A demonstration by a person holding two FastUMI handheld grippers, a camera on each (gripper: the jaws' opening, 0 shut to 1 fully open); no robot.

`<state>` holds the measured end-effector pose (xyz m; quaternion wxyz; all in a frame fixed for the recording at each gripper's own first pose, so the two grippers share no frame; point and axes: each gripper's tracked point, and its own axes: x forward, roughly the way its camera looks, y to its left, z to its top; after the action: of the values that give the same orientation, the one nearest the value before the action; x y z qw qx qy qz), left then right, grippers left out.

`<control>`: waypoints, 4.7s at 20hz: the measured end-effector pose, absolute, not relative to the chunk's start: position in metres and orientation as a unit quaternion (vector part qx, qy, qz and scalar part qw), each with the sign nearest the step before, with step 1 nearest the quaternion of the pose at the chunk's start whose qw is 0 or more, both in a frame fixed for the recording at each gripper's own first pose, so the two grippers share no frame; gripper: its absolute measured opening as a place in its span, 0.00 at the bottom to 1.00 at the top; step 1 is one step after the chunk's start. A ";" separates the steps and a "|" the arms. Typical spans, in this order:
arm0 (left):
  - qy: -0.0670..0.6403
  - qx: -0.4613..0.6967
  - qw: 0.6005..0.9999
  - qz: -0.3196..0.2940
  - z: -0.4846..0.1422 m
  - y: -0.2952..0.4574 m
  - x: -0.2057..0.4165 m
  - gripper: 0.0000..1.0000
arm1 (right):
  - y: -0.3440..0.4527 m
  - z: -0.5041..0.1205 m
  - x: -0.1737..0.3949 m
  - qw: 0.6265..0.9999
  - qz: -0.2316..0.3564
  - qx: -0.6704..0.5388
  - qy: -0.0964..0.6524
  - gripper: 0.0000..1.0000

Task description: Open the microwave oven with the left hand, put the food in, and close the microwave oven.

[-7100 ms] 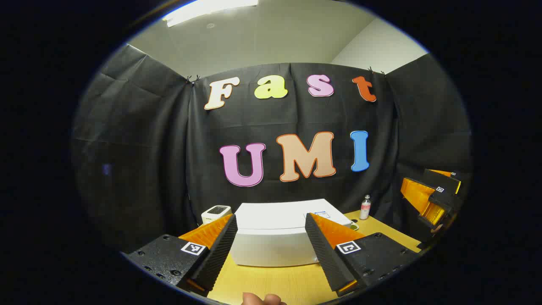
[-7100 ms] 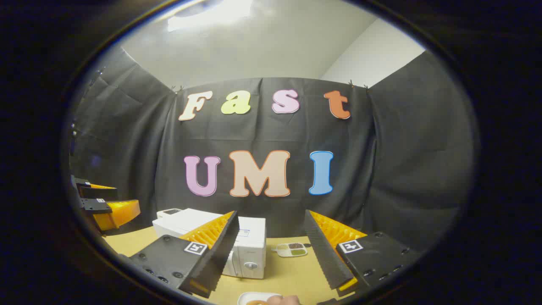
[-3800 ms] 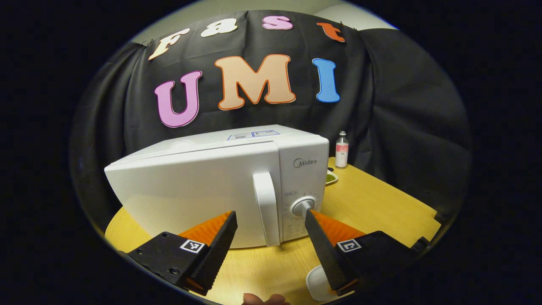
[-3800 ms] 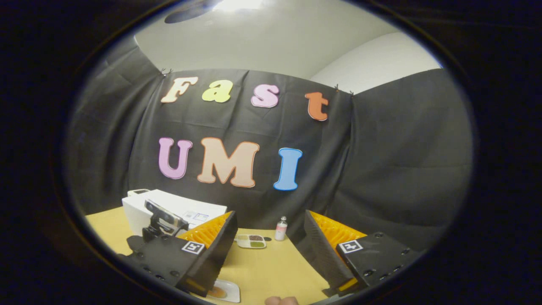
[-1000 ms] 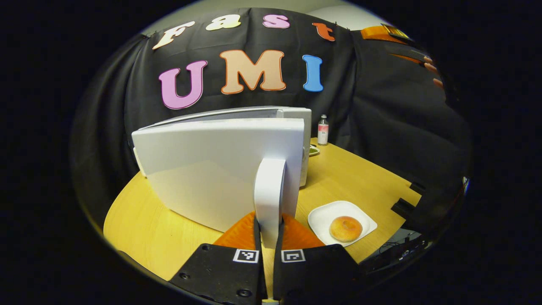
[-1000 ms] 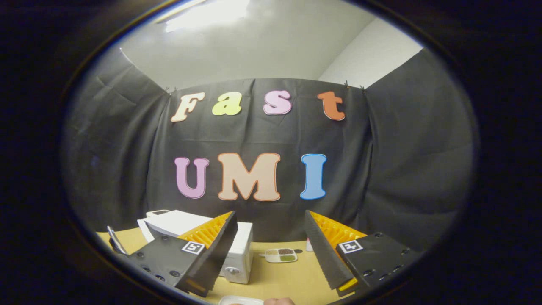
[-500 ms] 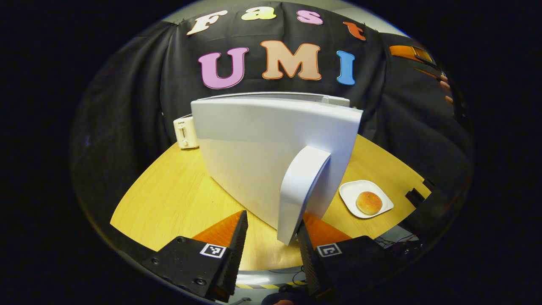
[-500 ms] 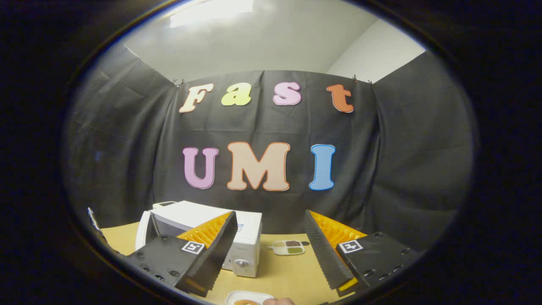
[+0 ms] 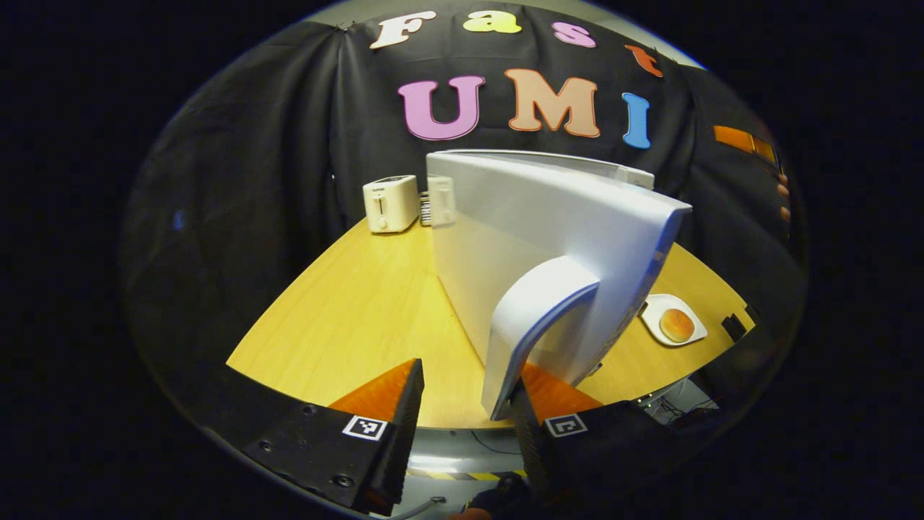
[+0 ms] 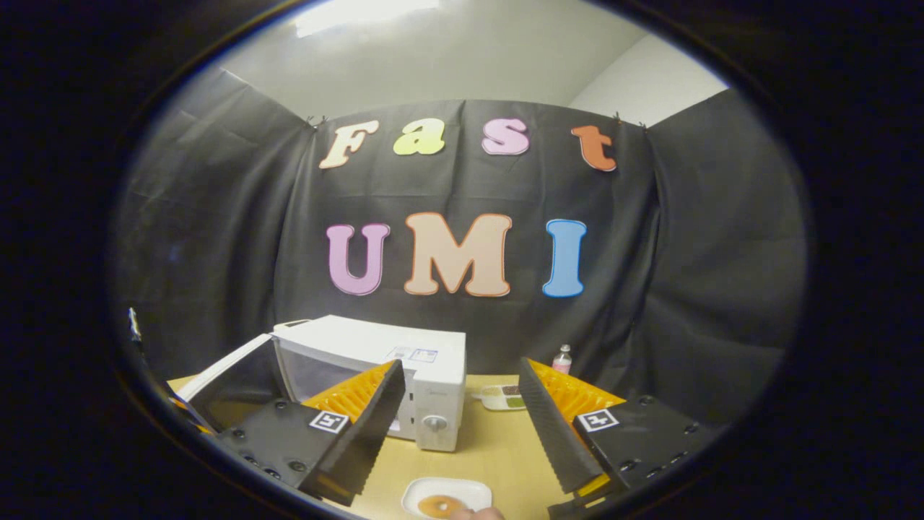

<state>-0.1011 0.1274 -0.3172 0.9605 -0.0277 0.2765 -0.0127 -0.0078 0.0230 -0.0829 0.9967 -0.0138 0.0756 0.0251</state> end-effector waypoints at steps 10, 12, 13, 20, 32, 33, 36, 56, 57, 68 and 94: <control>0.287 -0.051 0.956 -0.023 -0.321 0.171 -0.109 0.70 | 0.026 -0.172 -0.036 0.988 0.012 -0.009 0.153 0.97; 0.286 -0.050 0.957 -0.024 -0.322 0.170 -0.110 0.69 | 0.027 -0.190 -0.038 0.986 0.013 -0.013 0.168 0.97; 0.287 -0.051 0.956 -0.024 -0.322 0.170 -0.107 0.69 | 0.027 -0.199 -0.039 0.984 0.016 -0.017 0.177 0.97; 0.271 -0.026 0.962 -0.033 -0.312 0.173 -0.119 0.69 | 0.032 -0.310 -0.059 0.956 0.044 -0.019 0.291 0.98; 0.143 -0.025 0.989 0.010 -0.165 0.191 -0.124 0.68 | 0.026 -0.408 -0.080 0.911 0.047 -0.081 0.401 0.98; 0.126 -0.017 0.992 0.017 -0.150 0.192 -0.121 0.67 | 0.025 -0.414 -0.080 0.908 0.041 -0.075 0.410 0.99; 0.069 0.017 0.994 0.080 -0.105 0.218 -0.114 0.68 | 0.020 -0.424 -0.086 0.901 0.026 -0.052 0.431 0.99; 0.009 0.001 0.993 0.114 -0.044 0.204 -0.098 0.97 | 0.031 -0.409 -0.075 0.880 0.000 0.141 0.454 0.61; 0.007 0.002 0.994 0.113 -0.043 0.203 -0.097 1.00 | 0.040 -0.402 -0.073 0.878 0.006 0.162 0.451 0.61; -0.017 -0.032 0.993 0.115 -0.020 0.186 -0.101 0.96 | 0.168 -0.349 -0.038 0.826 0.078 0.353 0.432 0.61; 0.088 -0.074 0.981 0.158 -0.066 0.207 -0.128 0.95 | 0.282 -0.403 0.194 0.763 -0.117 0.585 0.248 0.66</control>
<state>-0.1284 0.2073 -0.0658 0.9807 -0.0744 0.0877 0.1580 0.1936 0.2816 -0.4026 0.7629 0.5855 0.2483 -0.1168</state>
